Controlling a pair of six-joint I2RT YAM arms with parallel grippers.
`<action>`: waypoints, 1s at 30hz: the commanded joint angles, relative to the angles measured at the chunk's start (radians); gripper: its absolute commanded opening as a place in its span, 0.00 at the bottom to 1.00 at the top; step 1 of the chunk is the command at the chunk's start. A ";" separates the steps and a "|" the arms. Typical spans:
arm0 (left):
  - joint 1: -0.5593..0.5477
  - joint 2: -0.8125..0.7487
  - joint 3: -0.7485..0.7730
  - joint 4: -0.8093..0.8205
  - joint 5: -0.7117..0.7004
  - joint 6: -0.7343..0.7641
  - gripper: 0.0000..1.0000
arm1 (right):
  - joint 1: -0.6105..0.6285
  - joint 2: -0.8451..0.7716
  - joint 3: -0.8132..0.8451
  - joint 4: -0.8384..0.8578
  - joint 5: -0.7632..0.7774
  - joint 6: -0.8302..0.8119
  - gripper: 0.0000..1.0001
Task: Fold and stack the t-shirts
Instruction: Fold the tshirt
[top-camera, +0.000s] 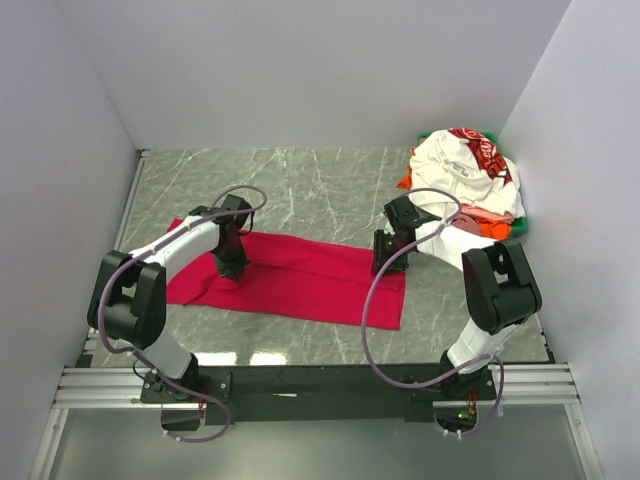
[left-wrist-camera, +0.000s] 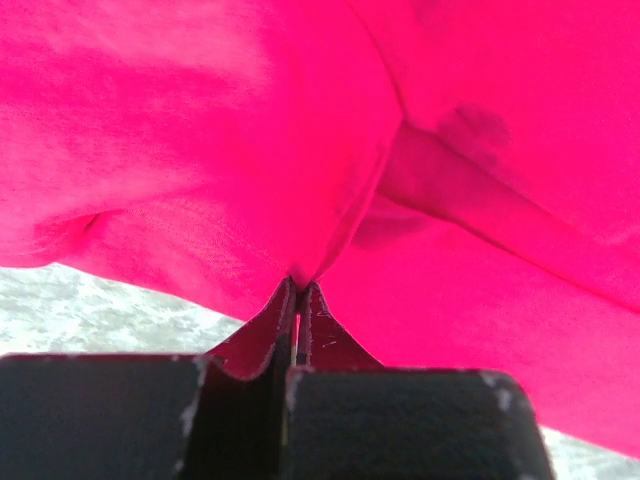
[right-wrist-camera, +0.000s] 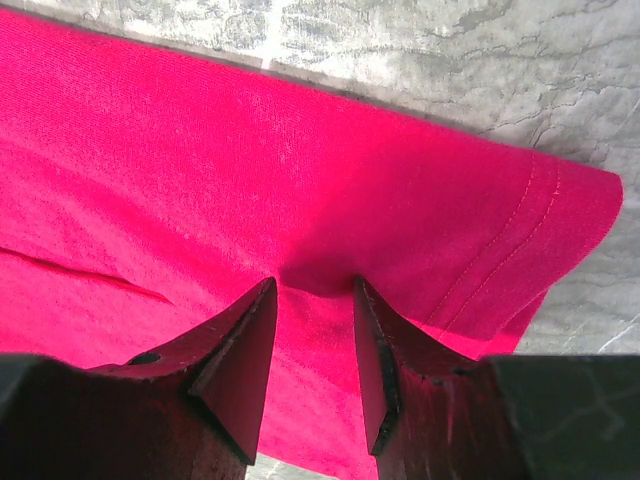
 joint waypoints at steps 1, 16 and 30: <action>-0.010 -0.024 0.046 -0.050 0.066 -0.001 0.01 | -0.009 -0.004 -0.035 -0.018 0.025 -0.027 0.44; -0.021 -0.030 0.023 -0.025 0.207 -0.032 0.29 | -0.017 -0.009 -0.034 -0.018 0.023 -0.038 0.44; 0.074 -0.081 0.129 -0.056 0.069 -0.017 0.50 | -0.014 -0.073 0.018 -0.064 0.035 -0.047 0.44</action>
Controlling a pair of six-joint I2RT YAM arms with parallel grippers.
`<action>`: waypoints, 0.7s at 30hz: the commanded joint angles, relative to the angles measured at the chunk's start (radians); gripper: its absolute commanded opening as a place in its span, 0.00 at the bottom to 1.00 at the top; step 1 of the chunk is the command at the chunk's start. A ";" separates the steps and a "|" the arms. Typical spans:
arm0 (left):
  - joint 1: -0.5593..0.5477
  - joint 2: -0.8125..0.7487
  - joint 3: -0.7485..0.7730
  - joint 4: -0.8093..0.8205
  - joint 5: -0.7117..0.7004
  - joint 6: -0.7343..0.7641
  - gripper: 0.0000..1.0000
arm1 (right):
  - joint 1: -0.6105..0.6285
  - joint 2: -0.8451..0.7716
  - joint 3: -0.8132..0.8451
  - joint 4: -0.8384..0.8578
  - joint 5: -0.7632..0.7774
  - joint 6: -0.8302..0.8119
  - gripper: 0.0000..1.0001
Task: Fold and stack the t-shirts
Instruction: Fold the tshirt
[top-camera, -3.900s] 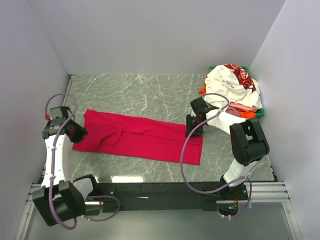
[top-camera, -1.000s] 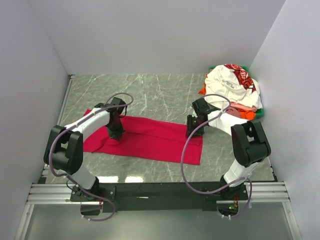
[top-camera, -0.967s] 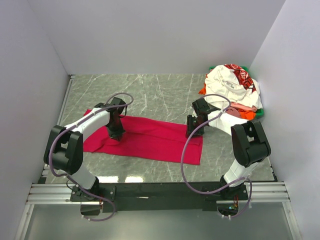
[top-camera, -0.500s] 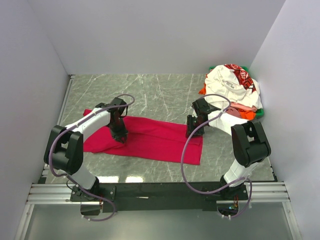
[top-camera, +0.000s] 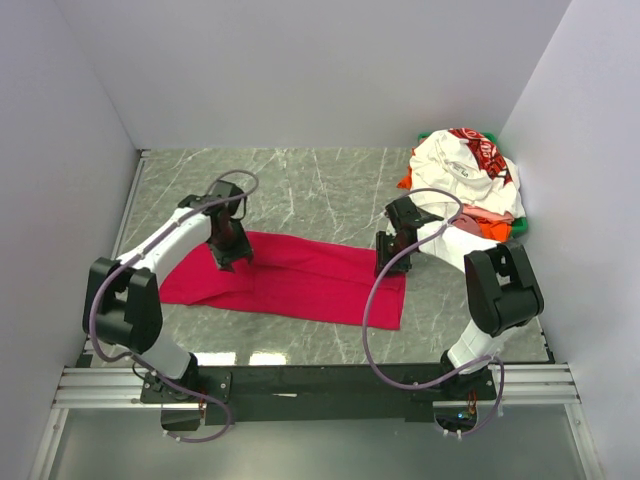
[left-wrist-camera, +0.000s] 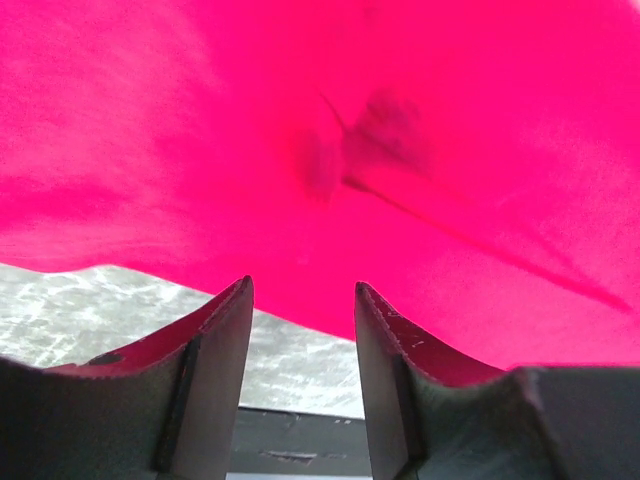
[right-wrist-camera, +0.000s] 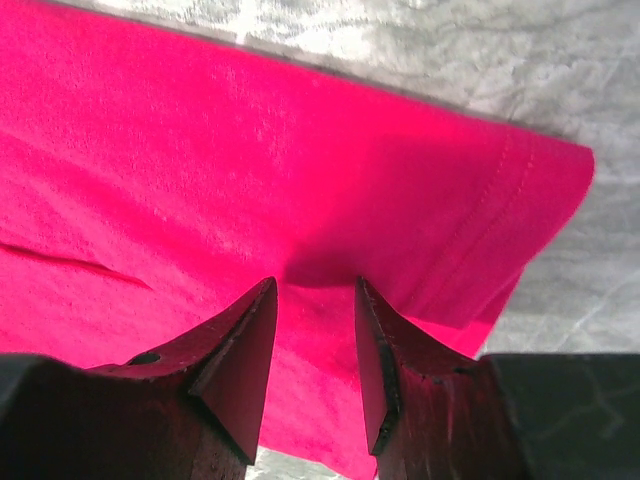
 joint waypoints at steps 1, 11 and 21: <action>0.065 -0.060 0.013 0.017 -0.040 0.012 0.51 | -0.010 -0.061 0.023 -0.034 0.026 -0.023 0.44; 0.279 0.023 -0.153 0.241 -0.021 0.080 0.47 | -0.008 0.009 0.041 -0.018 0.020 -0.038 0.44; 0.307 0.319 0.038 0.309 -0.081 0.161 0.45 | -0.007 0.026 -0.034 -0.023 -0.011 0.017 0.44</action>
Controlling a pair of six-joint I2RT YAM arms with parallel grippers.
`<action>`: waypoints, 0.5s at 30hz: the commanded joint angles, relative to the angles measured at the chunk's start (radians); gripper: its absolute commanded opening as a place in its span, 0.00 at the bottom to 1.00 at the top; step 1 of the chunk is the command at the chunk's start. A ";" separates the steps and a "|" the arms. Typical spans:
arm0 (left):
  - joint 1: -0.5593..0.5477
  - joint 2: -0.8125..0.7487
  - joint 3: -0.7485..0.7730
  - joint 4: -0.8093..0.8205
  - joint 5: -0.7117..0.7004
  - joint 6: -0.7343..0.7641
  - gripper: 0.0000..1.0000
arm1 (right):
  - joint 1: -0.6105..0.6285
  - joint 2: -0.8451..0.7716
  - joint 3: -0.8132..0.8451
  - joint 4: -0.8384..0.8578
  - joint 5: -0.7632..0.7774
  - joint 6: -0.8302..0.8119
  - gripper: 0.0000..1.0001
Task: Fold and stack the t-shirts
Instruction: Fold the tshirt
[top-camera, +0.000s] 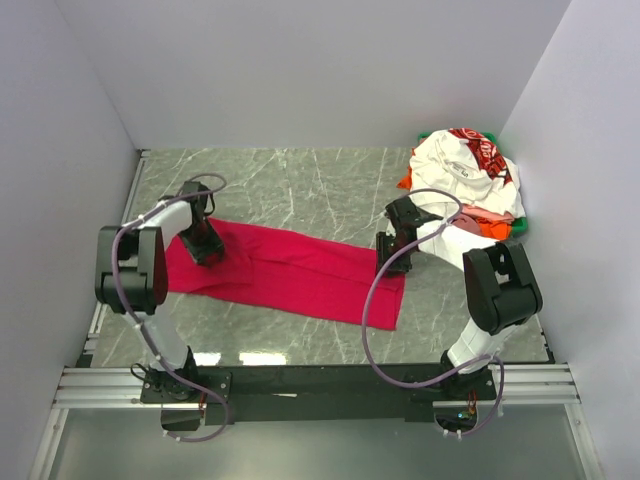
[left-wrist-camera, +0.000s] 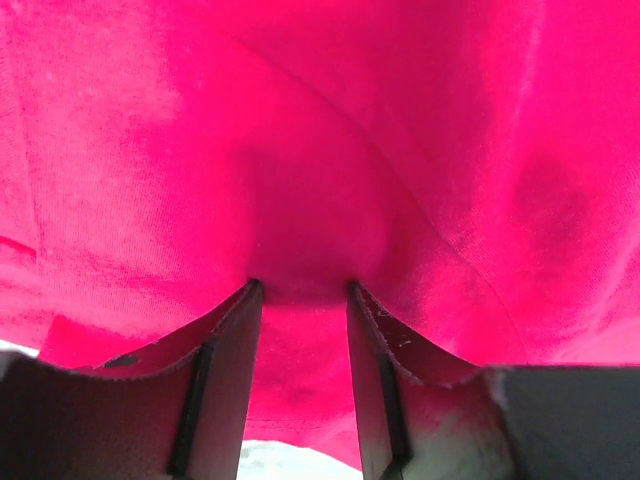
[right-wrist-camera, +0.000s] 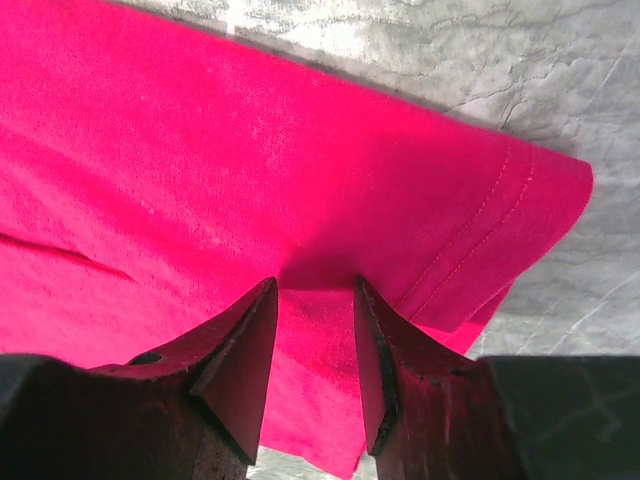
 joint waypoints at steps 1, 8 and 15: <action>0.007 0.128 0.099 0.092 -0.047 0.048 0.45 | -0.005 0.008 -0.047 -0.010 -0.018 0.041 0.44; -0.036 0.396 0.406 0.038 -0.032 0.091 0.43 | 0.011 -0.033 -0.152 -0.001 -0.051 0.123 0.43; -0.206 0.572 0.761 -0.071 -0.038 0.172 0.45 | 0.086 -0.119 -0.284 0.042 -0.080 0.218 0.43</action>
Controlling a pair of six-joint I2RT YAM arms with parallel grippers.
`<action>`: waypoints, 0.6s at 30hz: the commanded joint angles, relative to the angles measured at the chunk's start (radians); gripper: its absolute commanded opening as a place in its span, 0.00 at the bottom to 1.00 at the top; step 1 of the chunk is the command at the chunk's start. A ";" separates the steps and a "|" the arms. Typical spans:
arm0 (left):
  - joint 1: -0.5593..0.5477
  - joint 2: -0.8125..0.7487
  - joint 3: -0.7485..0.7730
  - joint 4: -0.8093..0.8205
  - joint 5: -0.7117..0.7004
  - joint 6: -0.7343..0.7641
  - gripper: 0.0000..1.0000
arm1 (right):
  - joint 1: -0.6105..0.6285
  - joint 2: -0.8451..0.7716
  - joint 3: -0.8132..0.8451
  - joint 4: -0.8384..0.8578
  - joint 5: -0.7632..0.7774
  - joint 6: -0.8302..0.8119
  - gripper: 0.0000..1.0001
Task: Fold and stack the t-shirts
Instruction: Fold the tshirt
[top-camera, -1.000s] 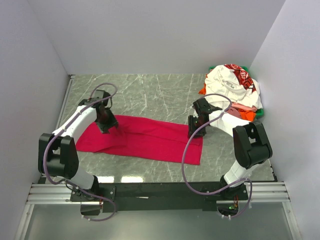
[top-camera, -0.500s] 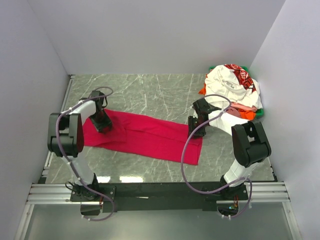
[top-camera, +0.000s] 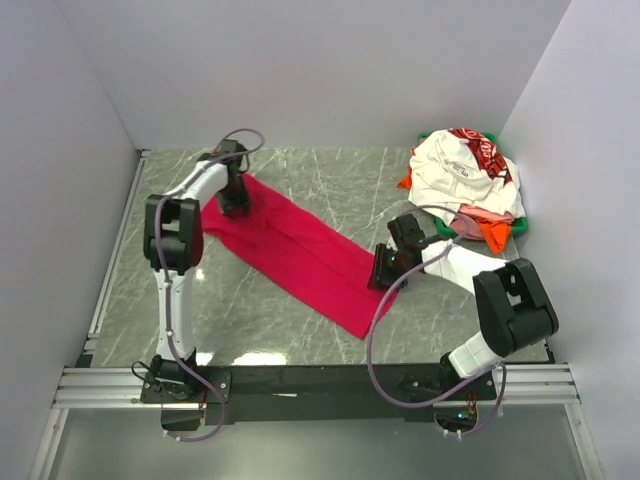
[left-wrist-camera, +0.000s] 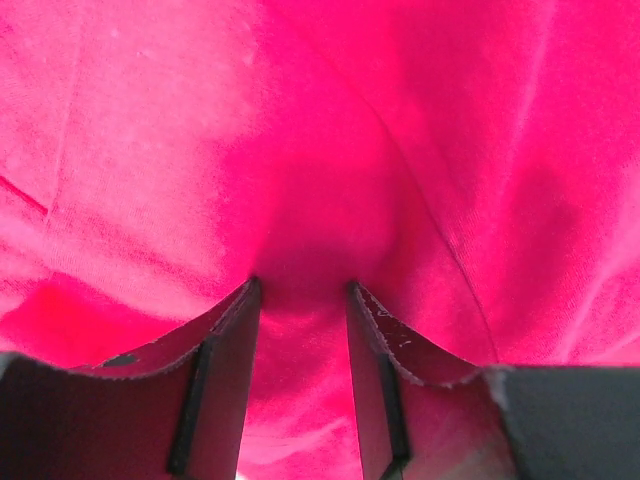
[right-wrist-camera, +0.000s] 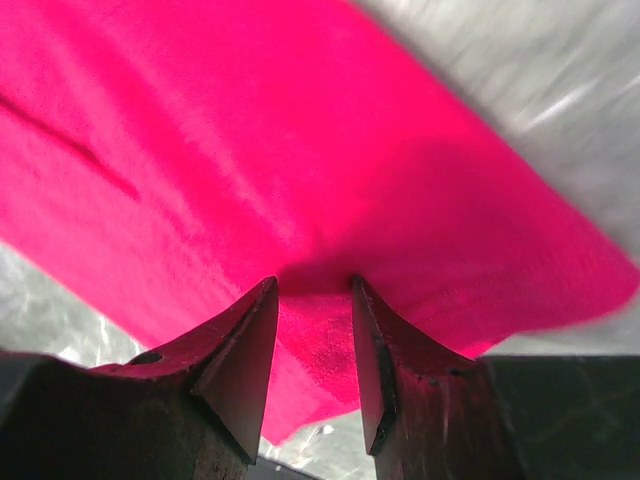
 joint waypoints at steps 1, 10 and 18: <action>-0.097 0.105 0.067 0.046 0.029 0.043 0.46 | 0.061 -0.003 -0.114 -0.081 0.000 0.065 0.43; -0.116 -0.054 -0.090 0.080 -0.045 0.048 0.54 | 0.198 -0.150 -0.168 -0.081 0.054 0.162 0.43; -0.078 -0.203 -0.182 0.077 -0.020 0.008 0.60 | 0.221 -0.360 -0.114 -0.171 0.138 0.171 0.44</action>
